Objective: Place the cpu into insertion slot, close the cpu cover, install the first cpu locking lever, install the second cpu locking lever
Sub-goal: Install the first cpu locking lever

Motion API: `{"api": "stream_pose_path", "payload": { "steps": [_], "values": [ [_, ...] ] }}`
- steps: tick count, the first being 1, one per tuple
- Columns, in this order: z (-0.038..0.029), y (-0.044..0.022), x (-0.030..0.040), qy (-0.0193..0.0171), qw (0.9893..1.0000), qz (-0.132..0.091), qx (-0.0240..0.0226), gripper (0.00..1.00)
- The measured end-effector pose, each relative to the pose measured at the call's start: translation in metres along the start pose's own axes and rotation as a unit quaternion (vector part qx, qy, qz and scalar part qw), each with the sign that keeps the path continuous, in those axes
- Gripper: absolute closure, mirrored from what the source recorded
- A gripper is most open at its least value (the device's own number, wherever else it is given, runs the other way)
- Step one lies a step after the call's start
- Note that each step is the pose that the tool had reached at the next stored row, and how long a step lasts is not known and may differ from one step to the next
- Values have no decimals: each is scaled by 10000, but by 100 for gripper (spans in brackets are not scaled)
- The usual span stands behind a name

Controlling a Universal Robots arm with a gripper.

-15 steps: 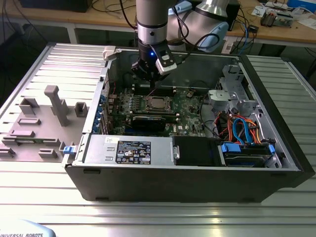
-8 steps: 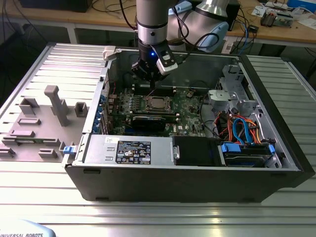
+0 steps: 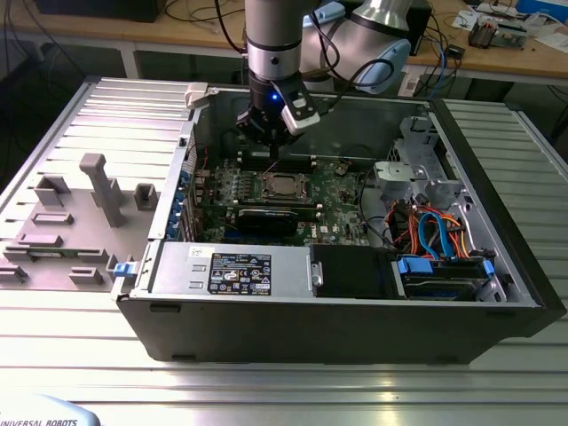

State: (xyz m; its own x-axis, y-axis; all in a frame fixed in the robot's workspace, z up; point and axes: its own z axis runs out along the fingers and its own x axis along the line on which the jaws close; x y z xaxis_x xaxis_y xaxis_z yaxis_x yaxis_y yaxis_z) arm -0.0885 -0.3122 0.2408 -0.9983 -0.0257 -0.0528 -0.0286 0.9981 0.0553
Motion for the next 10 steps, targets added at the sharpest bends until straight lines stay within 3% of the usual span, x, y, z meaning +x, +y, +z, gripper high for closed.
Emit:
{"api": "stream_pose_path", "payload": {
  "steps": [4,10],
  "values": [
    [1,18,-9,5,10000,-96,-5,89],
    [10,63,-96,9,9999,-155,-9,89]
  ]
}}
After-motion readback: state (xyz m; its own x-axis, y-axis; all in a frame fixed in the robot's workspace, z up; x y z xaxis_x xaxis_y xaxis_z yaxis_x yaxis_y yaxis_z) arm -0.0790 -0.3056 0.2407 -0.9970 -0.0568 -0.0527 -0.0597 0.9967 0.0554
